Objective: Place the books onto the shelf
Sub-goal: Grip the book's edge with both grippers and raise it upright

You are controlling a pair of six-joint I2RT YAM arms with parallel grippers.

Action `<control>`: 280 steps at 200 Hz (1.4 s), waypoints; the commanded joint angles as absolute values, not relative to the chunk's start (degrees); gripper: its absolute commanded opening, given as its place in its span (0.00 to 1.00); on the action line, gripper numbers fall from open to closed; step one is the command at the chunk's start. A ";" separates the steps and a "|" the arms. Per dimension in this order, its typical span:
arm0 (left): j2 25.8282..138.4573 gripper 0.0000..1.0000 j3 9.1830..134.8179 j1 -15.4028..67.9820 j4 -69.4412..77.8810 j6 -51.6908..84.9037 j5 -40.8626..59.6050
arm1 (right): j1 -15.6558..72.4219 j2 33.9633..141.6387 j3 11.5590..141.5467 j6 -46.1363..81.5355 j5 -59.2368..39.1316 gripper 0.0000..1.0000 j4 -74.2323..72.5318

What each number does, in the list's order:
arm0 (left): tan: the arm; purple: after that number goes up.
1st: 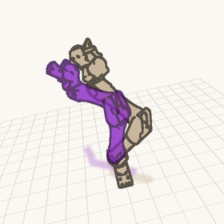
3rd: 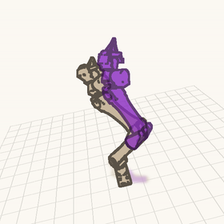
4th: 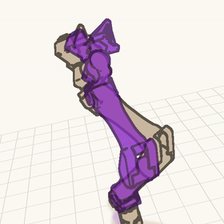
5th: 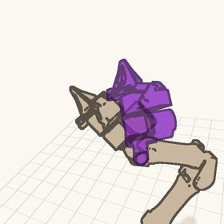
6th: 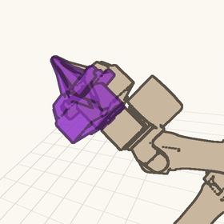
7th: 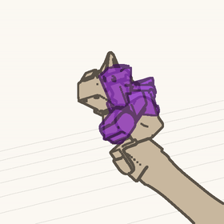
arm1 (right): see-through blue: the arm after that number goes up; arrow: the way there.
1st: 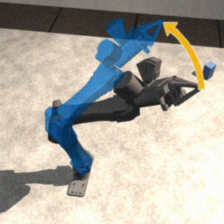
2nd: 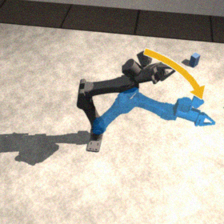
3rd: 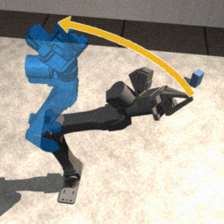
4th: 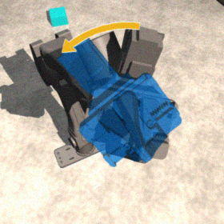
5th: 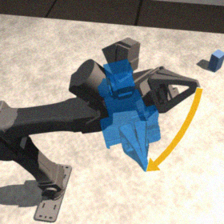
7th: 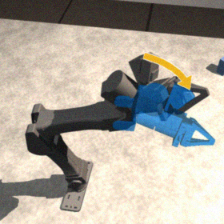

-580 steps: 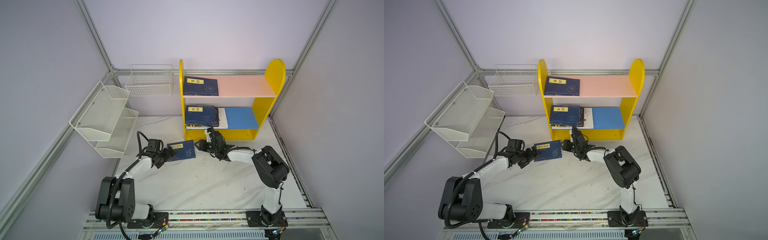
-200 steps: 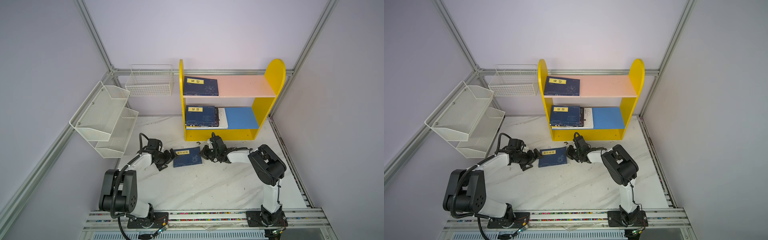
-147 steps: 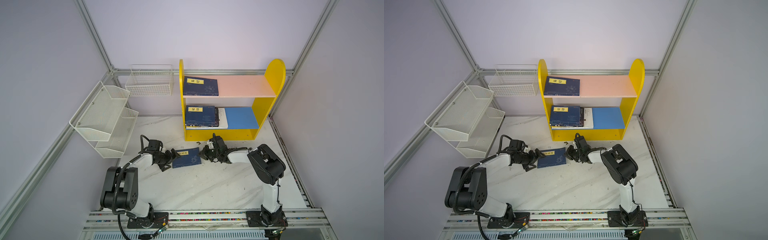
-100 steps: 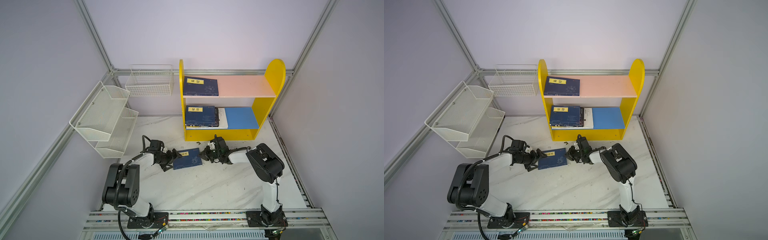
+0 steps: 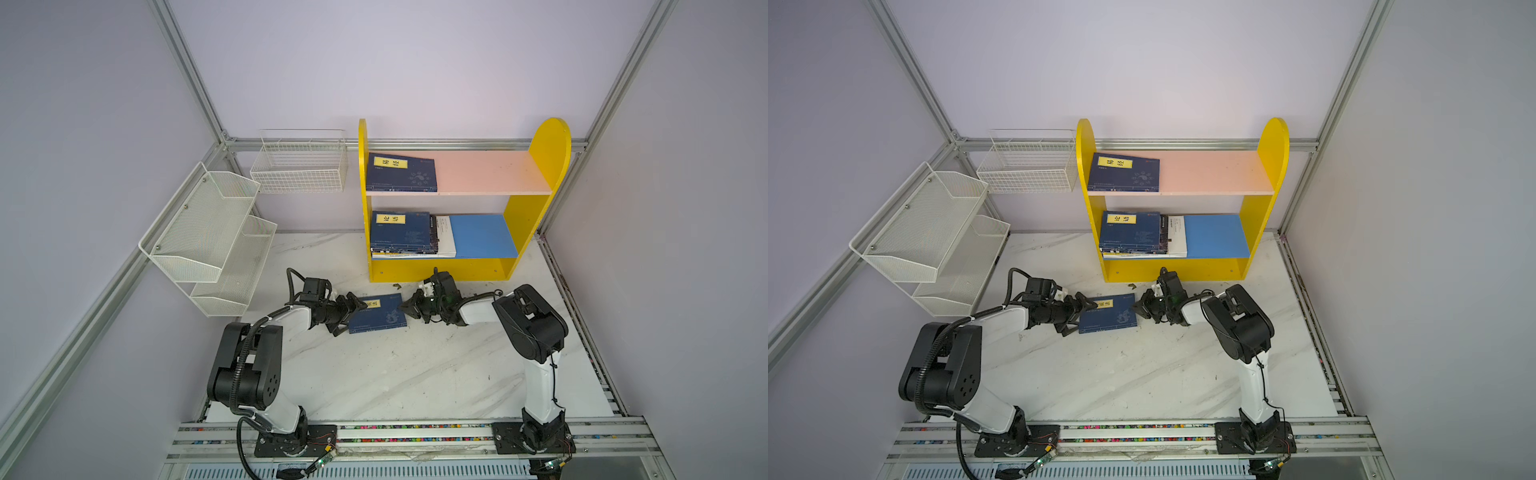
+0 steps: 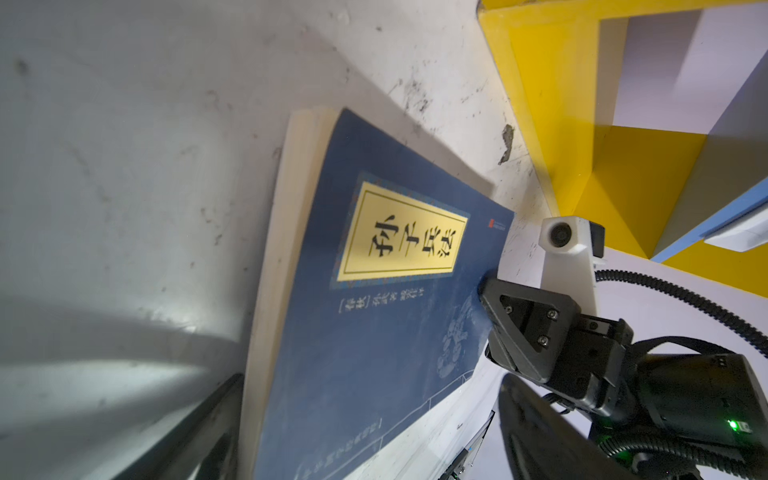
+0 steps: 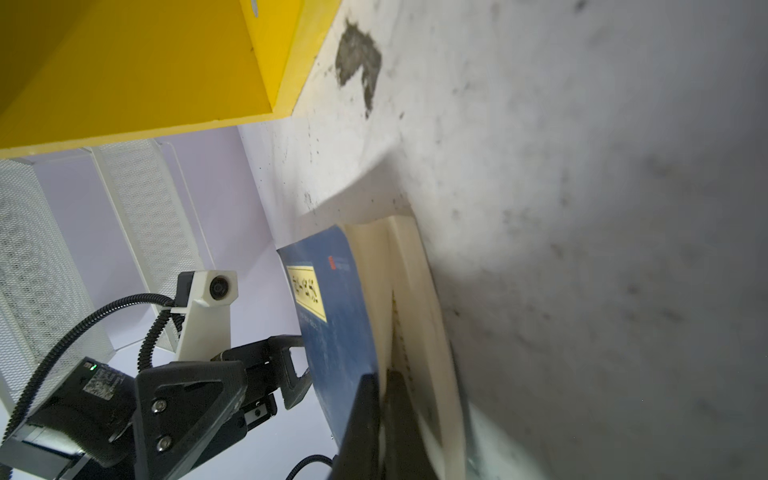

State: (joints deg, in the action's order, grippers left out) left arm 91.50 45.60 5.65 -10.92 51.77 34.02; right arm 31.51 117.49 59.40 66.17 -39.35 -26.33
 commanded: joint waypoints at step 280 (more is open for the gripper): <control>87.54 0.31 38.98 10.55 15.54 68.73 37.70 | 27.86 115.97 56.96 65.92 -45.68 0.12 -21.79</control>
